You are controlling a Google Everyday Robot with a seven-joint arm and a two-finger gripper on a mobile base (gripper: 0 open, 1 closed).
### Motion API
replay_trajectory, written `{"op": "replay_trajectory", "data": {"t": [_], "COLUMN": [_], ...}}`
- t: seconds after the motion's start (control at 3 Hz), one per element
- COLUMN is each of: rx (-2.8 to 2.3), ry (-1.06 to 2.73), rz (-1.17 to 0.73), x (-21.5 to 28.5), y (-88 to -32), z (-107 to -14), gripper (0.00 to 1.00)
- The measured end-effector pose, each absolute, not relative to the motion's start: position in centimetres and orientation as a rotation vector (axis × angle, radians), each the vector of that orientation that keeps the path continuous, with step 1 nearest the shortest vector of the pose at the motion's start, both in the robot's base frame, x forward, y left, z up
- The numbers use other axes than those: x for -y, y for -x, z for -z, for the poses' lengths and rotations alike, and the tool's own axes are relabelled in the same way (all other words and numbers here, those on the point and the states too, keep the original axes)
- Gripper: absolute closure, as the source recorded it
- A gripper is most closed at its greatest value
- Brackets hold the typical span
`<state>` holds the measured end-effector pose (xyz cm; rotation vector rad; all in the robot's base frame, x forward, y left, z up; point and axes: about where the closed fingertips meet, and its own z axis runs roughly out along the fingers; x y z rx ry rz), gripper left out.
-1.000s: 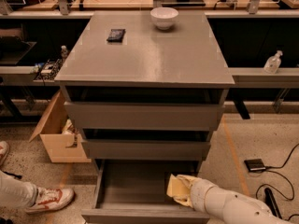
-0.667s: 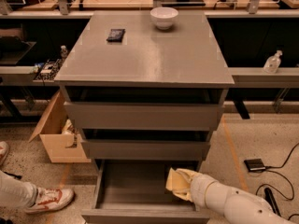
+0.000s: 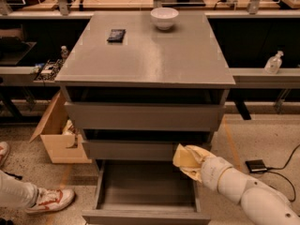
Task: Pick sponge from bottom drawer and place on counter
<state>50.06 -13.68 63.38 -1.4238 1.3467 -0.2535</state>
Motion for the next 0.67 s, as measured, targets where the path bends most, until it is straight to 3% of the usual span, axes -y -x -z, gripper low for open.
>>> {"op": "replay_trajectory", "data": {"t": [0.33, 0.67], "rx": [-1.224, -1.224], "ry": [1.419, 1.419], "rz": [0.328, 0.328], "x": [13.8, 13.8], "y": [-51.53, -51.53], "z": [-69.07, -69.07], "gripper": [1.0, 1.0]}}
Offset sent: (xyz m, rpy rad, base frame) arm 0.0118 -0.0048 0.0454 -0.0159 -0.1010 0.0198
